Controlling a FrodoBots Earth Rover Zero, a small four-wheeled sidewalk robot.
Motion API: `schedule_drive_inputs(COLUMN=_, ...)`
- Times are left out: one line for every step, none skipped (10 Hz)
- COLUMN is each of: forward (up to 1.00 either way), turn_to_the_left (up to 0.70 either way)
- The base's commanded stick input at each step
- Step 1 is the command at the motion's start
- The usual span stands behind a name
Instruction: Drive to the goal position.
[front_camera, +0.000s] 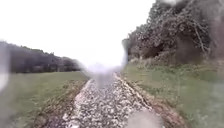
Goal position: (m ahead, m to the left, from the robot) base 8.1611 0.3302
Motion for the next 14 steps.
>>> schedule_drive_inputs(forward=0.7, turn_to_the_left=0.0)
schedule_drive_inputs(forward=0.7, turn_to_the_left=0.0)
schedule_drive_inputs(forward=0.7, turn_to_the_left=0.0)
schedule_drive_inputs(forward=0.7, turn_to_the_left=0.0)
schedule_drive_inputs(forward=0.7, turn_to_the_left=0.0)
schedule_drive_inputs(forward=0.7, turn_to_the_left=0.0)
schedule_drive_inputs(forward=0.7, turn_to_the_left=0.0)
schedule_drive_inputs(forward=0.7, turn_to_the_left=0.0)
schedule_drive_inputs(forward=0.7, turn_to_the_left=0.0)
schedule_drive_inputs(forward=0.7, turn_to_the_left=0.0)
schedule_drive_inputs(forward=0.7, turn_to_the_left=0.0)
schedule_drive_inputs(forward=0.7, turn_to_the_left=0.0)
schedule_drive_inputs(forward=0.7, turn_to_the_left=0.0)
schedule_drive_inputs(forward=0.7, turn_to_the_left=0.0)
